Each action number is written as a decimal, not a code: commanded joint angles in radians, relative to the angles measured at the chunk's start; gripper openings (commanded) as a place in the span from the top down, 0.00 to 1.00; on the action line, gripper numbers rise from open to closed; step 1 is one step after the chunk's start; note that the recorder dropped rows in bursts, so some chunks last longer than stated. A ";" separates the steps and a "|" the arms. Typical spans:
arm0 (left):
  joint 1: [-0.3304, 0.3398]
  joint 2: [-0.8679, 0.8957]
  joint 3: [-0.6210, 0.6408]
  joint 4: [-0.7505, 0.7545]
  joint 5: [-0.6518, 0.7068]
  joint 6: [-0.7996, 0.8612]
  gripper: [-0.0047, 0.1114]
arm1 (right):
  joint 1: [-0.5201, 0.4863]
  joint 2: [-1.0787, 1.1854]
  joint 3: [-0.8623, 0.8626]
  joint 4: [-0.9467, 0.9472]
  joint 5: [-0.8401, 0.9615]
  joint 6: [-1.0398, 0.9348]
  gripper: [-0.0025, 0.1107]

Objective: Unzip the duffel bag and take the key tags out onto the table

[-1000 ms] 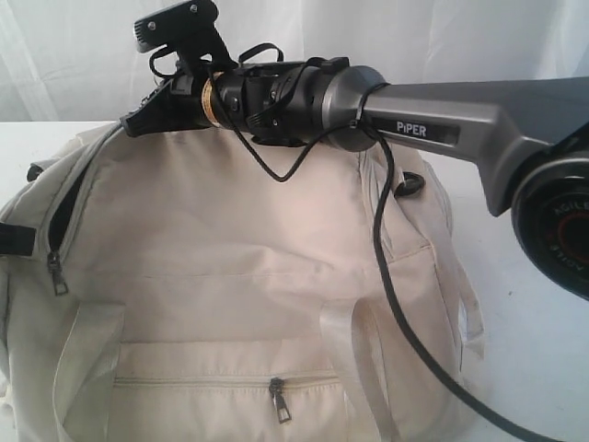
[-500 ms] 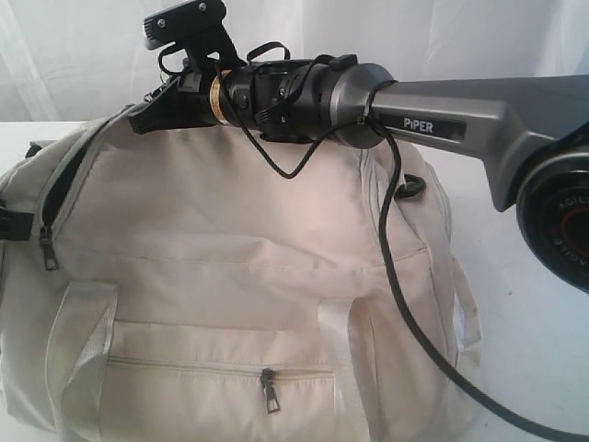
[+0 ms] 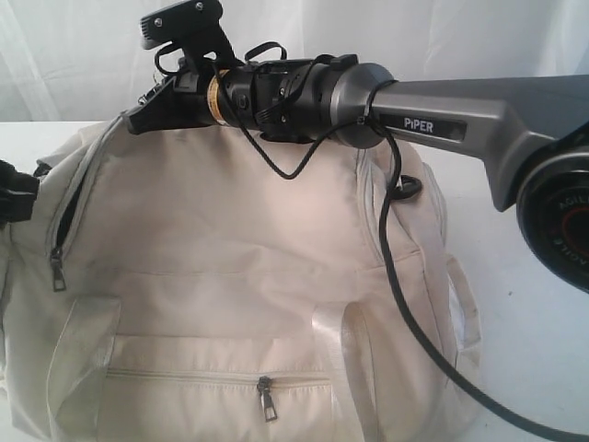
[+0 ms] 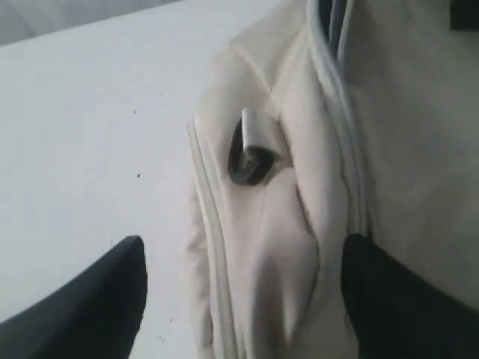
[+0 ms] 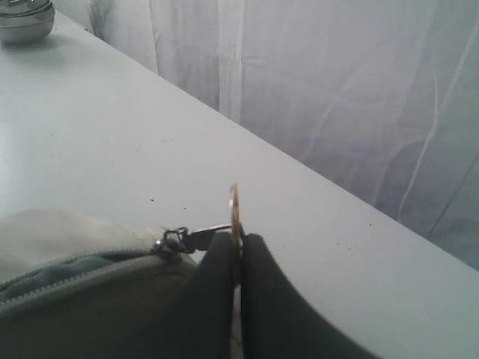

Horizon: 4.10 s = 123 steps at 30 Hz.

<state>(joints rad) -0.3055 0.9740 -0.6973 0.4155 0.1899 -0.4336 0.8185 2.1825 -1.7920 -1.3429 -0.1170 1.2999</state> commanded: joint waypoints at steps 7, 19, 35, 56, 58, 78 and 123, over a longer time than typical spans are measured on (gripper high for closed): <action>0.002 0.141 -0.003 0.010 -0.197 0.019 0.31 | -0.013 -0.016 0.003 0.005 -0.014 0.006 0.98; 0.002 0.320 -0.106 0.010 -0.268 0.003 0.31 | -0.013 -0.016 0.003 0.005 -0.048 0.006 0.98; 0.004 0.412 -0.141 0.010 -0.190 -0.013 0.84 | -0.013 -0.016 0.003 0.005 -0.047 0.010 0.98; 0.183 0.377 -0.141 0.020 -0.119 -0.164 0.96 | -0.013 -0.054 0.003 0.007 0.284 0.005 0.98; 0.193 0.368 -0.141 0.020 -0.123 -0.164 0.96 | -0.013 -0.061 0.003 0.009 0.288 0.005 0.98; 0.192 0.358 -0.141 -0.001 -0.118 -0.175 0.96 | -0.064 -0.314 0.165 0.642 0.786 -0.922 0.98; 0.192 0.299 -0.141 0.559 -0.562 -0.135 0.42 | -0.051 -0.247 0.165 1.196 0.273 -1.214 0.98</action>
<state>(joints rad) -0.1162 1.2900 -0.8350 0.8808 -0.2650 -0.5675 0.7741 1.9448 -1.6219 -0.1377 0.1970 0.0942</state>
